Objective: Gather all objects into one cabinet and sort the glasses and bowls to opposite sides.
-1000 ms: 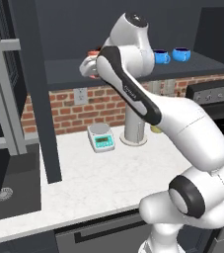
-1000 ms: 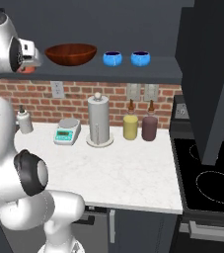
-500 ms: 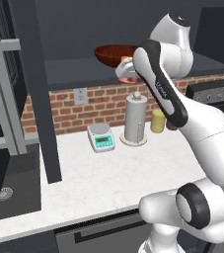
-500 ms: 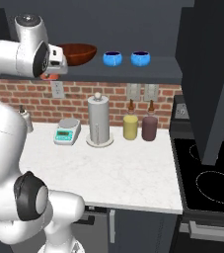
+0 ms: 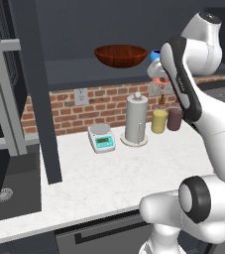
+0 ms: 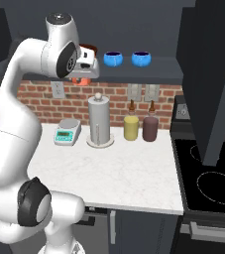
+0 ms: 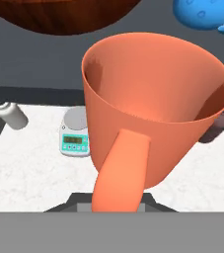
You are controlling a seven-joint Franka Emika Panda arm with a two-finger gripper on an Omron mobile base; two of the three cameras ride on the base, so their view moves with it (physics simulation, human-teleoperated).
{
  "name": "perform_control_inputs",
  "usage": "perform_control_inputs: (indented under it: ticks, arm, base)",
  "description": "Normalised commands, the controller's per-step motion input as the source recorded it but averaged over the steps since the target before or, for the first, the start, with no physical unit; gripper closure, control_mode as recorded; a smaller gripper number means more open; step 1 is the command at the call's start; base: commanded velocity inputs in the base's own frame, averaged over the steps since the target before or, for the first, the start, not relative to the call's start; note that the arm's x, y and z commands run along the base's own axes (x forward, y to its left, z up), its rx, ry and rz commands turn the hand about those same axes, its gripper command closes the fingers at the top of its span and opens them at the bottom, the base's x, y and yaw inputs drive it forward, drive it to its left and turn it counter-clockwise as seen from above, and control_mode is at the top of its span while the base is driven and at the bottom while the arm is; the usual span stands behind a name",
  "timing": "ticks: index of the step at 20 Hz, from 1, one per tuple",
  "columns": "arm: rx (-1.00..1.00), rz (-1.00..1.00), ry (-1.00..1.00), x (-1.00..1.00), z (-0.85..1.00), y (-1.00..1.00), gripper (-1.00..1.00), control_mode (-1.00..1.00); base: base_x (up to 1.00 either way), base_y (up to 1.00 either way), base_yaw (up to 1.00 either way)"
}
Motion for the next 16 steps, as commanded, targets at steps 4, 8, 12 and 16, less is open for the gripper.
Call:
perform_control_inputs:
  ticks: [4,8,12,16]
  arm:
    - [-0.07,-0.14,0.00,0.00,0.00,-0.85,1.00,-1.00]
    - [-0.08,-0.05,0.00,0.20,0.00,-0.71,1.00,-1.00]
    - [-0.05,0.00,-0.03,0.32,0.00,-0.57,1.00,-1.00]
    - [-0.02,0.00,-0.09,0.35,0.00,-0.48,1.00,-1.00]
  base:
    - [0.00,0.00,0.00]
    - [0.00,0.00,0.00]
    - [0.00,0.00,0.00]
    - [0.00,0.00,0.00]
